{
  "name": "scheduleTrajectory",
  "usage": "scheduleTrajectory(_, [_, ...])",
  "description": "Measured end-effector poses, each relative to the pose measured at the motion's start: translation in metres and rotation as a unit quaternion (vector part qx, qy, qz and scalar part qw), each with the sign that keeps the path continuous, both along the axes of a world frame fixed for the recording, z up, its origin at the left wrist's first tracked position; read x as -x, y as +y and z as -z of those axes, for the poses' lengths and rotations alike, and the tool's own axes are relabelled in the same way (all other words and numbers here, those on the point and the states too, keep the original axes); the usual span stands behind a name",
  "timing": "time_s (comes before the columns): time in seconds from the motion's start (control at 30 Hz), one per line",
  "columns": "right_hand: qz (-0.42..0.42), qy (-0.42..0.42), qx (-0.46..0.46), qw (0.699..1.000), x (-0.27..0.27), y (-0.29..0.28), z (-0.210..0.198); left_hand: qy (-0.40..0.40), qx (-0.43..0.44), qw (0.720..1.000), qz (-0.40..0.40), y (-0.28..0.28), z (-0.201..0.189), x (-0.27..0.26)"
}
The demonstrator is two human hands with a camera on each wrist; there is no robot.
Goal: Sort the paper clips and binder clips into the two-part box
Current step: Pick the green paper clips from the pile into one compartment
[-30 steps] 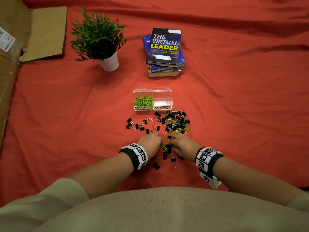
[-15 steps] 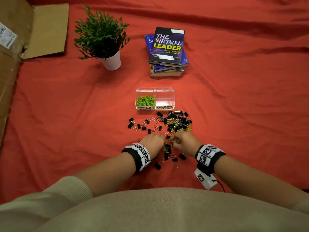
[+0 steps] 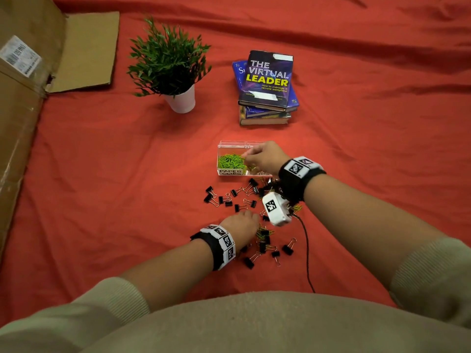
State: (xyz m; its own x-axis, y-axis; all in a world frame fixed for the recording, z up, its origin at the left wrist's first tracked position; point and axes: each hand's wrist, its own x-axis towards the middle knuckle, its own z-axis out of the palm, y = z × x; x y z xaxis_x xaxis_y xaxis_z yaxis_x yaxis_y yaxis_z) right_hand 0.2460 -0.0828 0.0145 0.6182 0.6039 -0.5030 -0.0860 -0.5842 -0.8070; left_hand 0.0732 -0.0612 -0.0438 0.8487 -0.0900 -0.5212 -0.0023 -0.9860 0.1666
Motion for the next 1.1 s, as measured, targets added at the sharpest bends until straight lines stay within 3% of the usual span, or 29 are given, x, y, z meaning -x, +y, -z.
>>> scheduleTrajectory(0.13, [-0.049,-0.123,0.068,0.989,0.0,0.033,0.011,0.008,0.043,0.999,-0.022,0.01,0.004,-0.001])
scheduleTrajectory(0.27, [-0.143,-0.213,0.115,0.96,0.004,0.04,0.017,-0.01,0.146,0.975,-0.166,0.034,-0.001,-0.009])
scheduleTrajectory(0.33, [-0.147,-0.232,0.102,0.956,0.004,0.033,0.016,-0.054,0.176,0.957,-0.223,0.05,-0.01,-0.02])
scheduleTrajectory(0.47, [-0.077,-0.24,0.051,0.966,0.009,-0.004,0.01,-0.136,0.186,0.924,-0.305,0.085,-0.033,-0.057])
scheduleTrajectory(0.53, [-0.127,-0.224,0.075,0.963,0.02,-0.03,0.011,-0.158,0.177,0.919,-0.315,0.1,-0.041,-0.078])
scheduleTrajectory(0.67, [-0.313,-0.207,0.157,0.913,0.047,-0.079,0.033,-0.15,0.124,0.94,-0.279,0.115,-0.039,-0.106])
scheduleTrajectory(0.8, [-0.328,-0.214,0.166,0.905,0.06,-0.105,0.049,-0.2,0.044,0.96,-0.19,0.098,-0.033,-0.096])
scheduleTrajectory(0.87, [-0.323,-0.221,0.152,0.908,0.066,-0.112,0.053,-0.228,0.052,0.958,-0.163,0.076,-0.029,-0.079])
scheduleTrajectory(1.0, [-0.318,-0.217,0.15,0.91,0.085,-0.123,0.061,-0.087,0.115,0.986,-0.084,0.029,-0.012,-0.039])
scheduleTrajectory(1.1, [-0.306,-0.218,0.16,0.913,0.095,-0.126,0.065,-0.024,0.123,0.989,-0.074,0.01,0.0,-0.016])
